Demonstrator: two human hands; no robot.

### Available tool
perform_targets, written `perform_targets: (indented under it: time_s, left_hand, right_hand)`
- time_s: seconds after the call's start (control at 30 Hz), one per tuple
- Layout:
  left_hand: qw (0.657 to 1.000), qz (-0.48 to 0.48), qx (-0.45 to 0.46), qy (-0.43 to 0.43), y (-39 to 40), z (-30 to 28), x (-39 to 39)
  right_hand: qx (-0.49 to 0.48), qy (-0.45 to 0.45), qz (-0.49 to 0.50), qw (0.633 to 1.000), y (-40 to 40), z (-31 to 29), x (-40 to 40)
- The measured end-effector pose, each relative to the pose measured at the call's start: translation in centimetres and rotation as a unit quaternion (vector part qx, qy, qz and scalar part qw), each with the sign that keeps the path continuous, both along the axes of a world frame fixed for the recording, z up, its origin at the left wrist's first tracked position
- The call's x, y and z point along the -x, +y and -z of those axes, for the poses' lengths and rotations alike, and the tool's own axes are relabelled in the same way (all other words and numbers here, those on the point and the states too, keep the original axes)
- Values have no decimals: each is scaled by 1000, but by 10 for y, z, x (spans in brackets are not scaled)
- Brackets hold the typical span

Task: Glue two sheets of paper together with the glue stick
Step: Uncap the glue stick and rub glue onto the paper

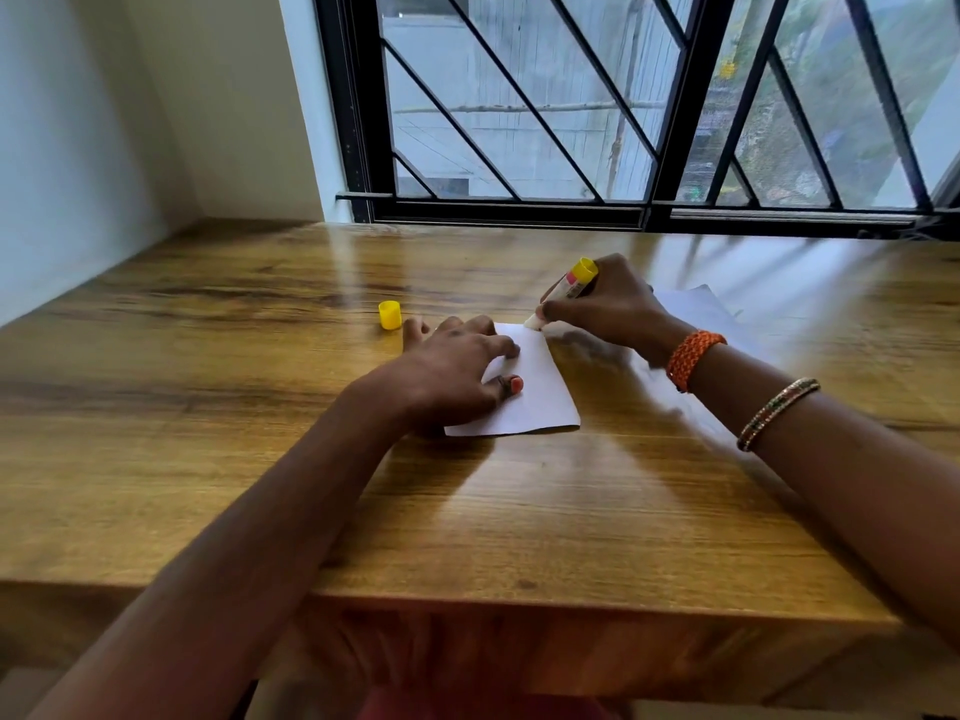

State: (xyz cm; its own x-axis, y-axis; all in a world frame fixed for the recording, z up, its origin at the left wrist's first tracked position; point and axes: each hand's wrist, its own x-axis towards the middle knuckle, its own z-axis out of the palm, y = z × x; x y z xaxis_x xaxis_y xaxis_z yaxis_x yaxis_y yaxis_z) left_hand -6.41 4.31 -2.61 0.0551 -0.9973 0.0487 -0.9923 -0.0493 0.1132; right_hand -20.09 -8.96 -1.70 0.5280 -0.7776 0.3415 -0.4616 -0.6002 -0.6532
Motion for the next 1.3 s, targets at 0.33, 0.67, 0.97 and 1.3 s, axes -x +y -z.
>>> perform_targets:
  time_s: [0.33,0.67,0.97,1.3]
  left_hand:
    - [1000,3,-1,12,0,1,-2]
    - [999,-4,44,-4,-11,9,-1]
    - [997,-8,59,-48,-14,12,-2]
    - [996,-11,68,-64,-15,15,-2]
  right_hand:
    - [-25,-15,-19,999,0,-1,4]
    - [-38,-15,4,999,0,-2,-1]
    - [-39,-8,-23,999,10,0,6]
    - [-58,-26,-34,997,39,4,33]
